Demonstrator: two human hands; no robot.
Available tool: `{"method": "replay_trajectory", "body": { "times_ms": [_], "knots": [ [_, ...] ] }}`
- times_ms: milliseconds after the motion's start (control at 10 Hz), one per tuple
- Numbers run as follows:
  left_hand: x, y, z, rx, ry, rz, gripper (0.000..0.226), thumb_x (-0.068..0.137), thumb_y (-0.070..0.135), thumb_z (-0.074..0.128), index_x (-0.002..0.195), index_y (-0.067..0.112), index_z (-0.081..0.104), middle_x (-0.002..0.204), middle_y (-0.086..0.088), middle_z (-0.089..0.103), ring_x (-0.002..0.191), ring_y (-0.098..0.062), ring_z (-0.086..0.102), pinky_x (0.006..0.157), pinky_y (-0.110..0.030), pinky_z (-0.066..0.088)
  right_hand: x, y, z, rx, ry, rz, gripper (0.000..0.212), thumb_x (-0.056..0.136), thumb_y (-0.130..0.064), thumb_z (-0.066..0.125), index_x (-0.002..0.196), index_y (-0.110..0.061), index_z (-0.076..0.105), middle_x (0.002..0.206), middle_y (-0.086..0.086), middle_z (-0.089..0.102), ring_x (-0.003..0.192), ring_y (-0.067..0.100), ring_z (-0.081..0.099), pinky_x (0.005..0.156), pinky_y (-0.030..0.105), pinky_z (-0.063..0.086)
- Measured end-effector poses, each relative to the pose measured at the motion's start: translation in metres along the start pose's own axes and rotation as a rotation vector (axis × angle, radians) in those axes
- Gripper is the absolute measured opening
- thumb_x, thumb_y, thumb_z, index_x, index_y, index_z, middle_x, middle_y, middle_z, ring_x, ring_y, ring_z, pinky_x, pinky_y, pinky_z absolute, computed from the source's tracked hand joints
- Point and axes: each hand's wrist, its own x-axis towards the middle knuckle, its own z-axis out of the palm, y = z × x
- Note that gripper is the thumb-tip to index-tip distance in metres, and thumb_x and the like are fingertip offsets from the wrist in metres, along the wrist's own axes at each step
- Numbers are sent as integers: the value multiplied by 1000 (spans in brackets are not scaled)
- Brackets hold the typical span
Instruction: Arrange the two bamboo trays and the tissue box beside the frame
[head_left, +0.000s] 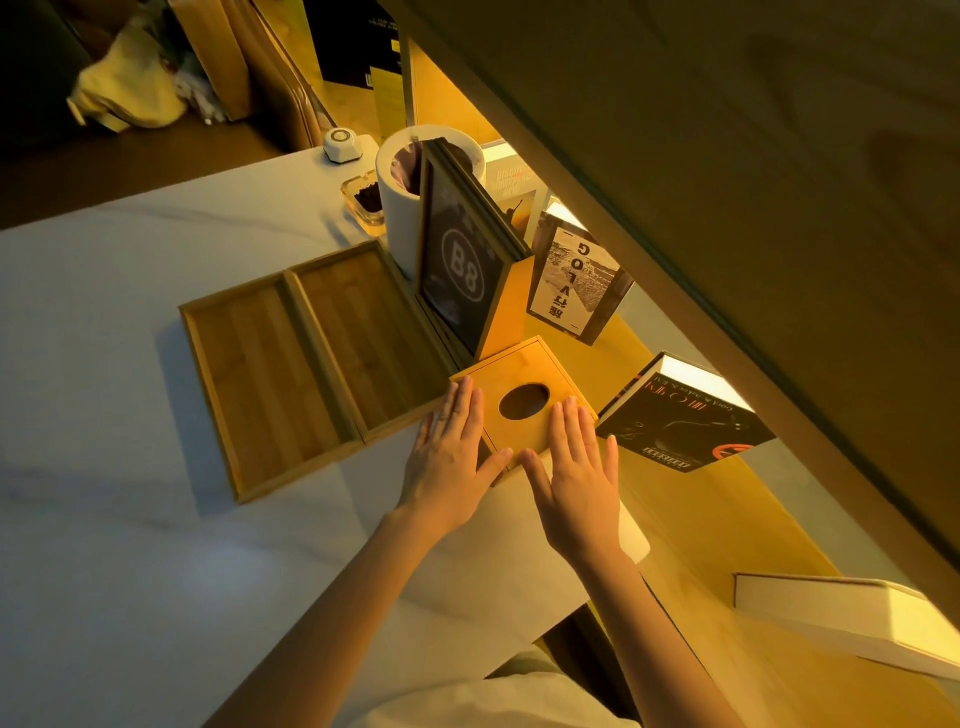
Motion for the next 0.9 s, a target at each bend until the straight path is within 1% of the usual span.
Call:
{"method": "replay_trajectory", "body": {
  "times_ms": [100, 200, 300, 400, 500, 600, 700, 800, 900],
  "knots": [
    [3, 0, 0, -8, -11, -3, 79, 83, 60, 25, 139, 20, -12, 153, -3, -14, 139, -17, -15, 108, -32, -4, 1, -1, -1, 3, 0, 6, 64, 88, -57, 20, 135, -29, -14, 145, -10, -14, 136, 12, -18, 115, 43, -7],
    [3, 0, 0, -18, -17, -7, 79, 83, 61, 25, 139, 21, -13, 153, -3, -14, 138, -16, -15, 110, -34, -2, 2, -1, -1, 5, -3, 5, 64, 88, -57, 19, 135, -29, -15, 145, -10, -14, 136, 11, -18, 115, 43, -8],
    [3, 0, 1, -21, -13, -11, 79, 83, 61, 26, 139, 21, -12, 153, -3, -14, 137, -15, -16, 111, -36, 0, 2, -2, -2, -7, -5, 3, 65, 88, -56, 19, 139, -27, -10, 150, -7, -10, 136, 12, -18, 114, 43, -8],
    [3, 0, 0, -28, 2, -9, 78, 84, 59, 27, 140, 20, -10, 154, -3, -12, 139, -17, -13, 112, -38, 0, 3, -4, -4, -8, 18, 0, 64, 91, -53, 25, 142, -24, -1, 155, -2, 0, 140, 14, -11, 113, 42, -8],
    [0, 2, -5, -94, 18, -7, 72, 86, 54, 30, 141, 20, -3, 155, -2, -5, 141, -18, -6, 114, -39, 7, 4, -9, -9, 4, 57, -9, 59, 92, -44, 35, 142, -20, 14, 154, 2, 16, 142, 19, 5, 114, 41, 1],
    [-6, 1, -17, -259, 97, -25, 63, 88, 46, 38, 141, 20, 14, 154, -3, 15, 140, -22, 17, 109, -36, 28, 10, -22, -18, 86, 86, -73, 48, 91, -31, 47, 135, -14, 35, 145, 8, 38, 136, 25, 29, 112, 40, 24],
    [-13, -7, -37, -430, 137, -80, 48, 90, 36, 43, 132, 14, 37, 140, -10, 44, 125, -22, 44, 93, -24, 38, 16, -47, -29, 241, 27, -149, 37, 89, -22, 52, 124, -11, 48, 130, 11, 54, 119, 26, 49, 97, 37, 44],
    [-18, -27, -71, -523, 206, -124, 35, 90, 27, 47, 118, 8, 55, 119, -15, 63, 109, -23, 57, 82, -17, 38, 28, -79, -39, 334, 8, -271, 30, 89, -19, 51, 118, -13, 53, 120, 10, 61, 108, 23, 57, 83, 26, 45],
    [-31, -51, -112, -572, 246, -121, 27, 90, 22, 48, 105, 5, 62, 101, -19, 69, 97, -27, 63, 81, -28, 43, 32, -112, -60, 540, -68, -335, 26, 91, -18, 49, 116, -11, 55, 114, 13, 63, 104, 21, 59, 79, 23, 45]
  ]
}}
